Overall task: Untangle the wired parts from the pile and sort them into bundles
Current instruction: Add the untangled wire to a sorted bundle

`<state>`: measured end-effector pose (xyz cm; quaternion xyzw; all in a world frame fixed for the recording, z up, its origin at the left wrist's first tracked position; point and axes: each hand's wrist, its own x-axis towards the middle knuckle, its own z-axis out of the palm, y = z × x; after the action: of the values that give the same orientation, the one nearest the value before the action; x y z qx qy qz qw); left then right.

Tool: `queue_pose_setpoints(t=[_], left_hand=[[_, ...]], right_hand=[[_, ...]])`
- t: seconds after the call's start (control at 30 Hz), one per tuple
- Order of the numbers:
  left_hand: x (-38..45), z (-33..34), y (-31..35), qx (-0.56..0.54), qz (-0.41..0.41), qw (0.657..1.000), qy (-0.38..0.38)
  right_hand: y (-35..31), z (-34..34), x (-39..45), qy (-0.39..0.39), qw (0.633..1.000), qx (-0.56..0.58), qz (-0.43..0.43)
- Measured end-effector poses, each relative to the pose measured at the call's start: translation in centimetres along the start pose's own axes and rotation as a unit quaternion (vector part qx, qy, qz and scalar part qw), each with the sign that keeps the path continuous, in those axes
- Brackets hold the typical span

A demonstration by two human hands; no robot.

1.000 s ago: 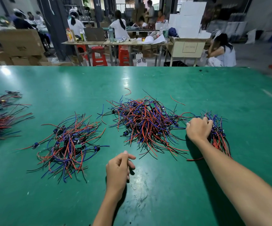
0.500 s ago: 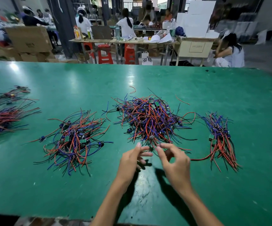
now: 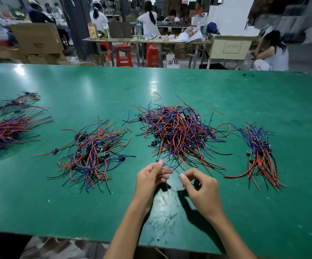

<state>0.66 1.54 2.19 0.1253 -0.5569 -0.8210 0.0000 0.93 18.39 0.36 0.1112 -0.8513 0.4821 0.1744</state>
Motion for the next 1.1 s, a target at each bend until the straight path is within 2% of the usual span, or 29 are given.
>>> queue_pose_setpoints(t=[0.13,0.2,0.27,0.33,0.37,0.43,0.5,0.6,0.67,0.77,0.9,1.0,1.1], left_hand=[[-0.1,-0.4,0.0,-0.051,-0.005,0.999,0.015],[-0.3,-0.6,0.0,-0.036,0.012,0.999,-0.008],[-0.7,-0.7,0.2,-0.026,0.034,0.998,-0.044],[-1.1,-1.0,0.3,-0.009,0.056,0.995,-0.081],[-1.3,-1.1,0.3,0.005,0.066,0.993,-0.099],[-1.5,-1.2,0.2,0.021,0.079,0.988,-0.134],[-1.7,-1.3,0.0,0.030,0.083,0.982,-0.166],[-1.8,-1.4,-0.1,0.045,0.083,0.980,-0.174],[-1.8,-1.4,-0.1,0.058,0.083,0.979,-0.175],[-1.7,-1.4,-0.2,0.065,0.079,0.980,-0.170],[-1.8,-1.3,-0.2,0.068,0.077,0.981,-0.166],[-1.6,-1.2,0.2,0.027,0.047,0.990,-0.133],[-1.3,-1.4,0.4,-0.047,0.008,0.994,-0.098]], right_hand=[[-0.1,-0.4,0.2,0.150,0.982,-0.024,0.116],[0.1,-0.4,0.6,0.161,0.970,-0.101,0.153],[-0.1,-0.3,0.7,0.165,0.966,-0.143,0.136],[-0.5,0.0,0.6,0.172,0.972,-0.139,0.082],[-0.7,0.3,0.4,0.143,0.980,-0.120,0.069],[-1.2,1.1,0.3,0.038,0.993,-0.017,0.109],[-2.2,1.7,0.8,-0.024,0.971,0.158,0.176],[-3.4,2.1,1.6,-0.014,0.907,0.364,0.212],[-3.6,2.0,1.7,0.007,0.893,0.405,0.194],[-3.5,1.9,1.2,0.003,0.926,0.357,0.125],[-2.7,1.4,0.4,0.027,0.980,0.196,0.032],[-1.9,1.0,-0.1,0.013,0.990,0.140,-0.005],[-1.8,1.0,-0.7,-0.047,0.994,0.087,-0.045]])
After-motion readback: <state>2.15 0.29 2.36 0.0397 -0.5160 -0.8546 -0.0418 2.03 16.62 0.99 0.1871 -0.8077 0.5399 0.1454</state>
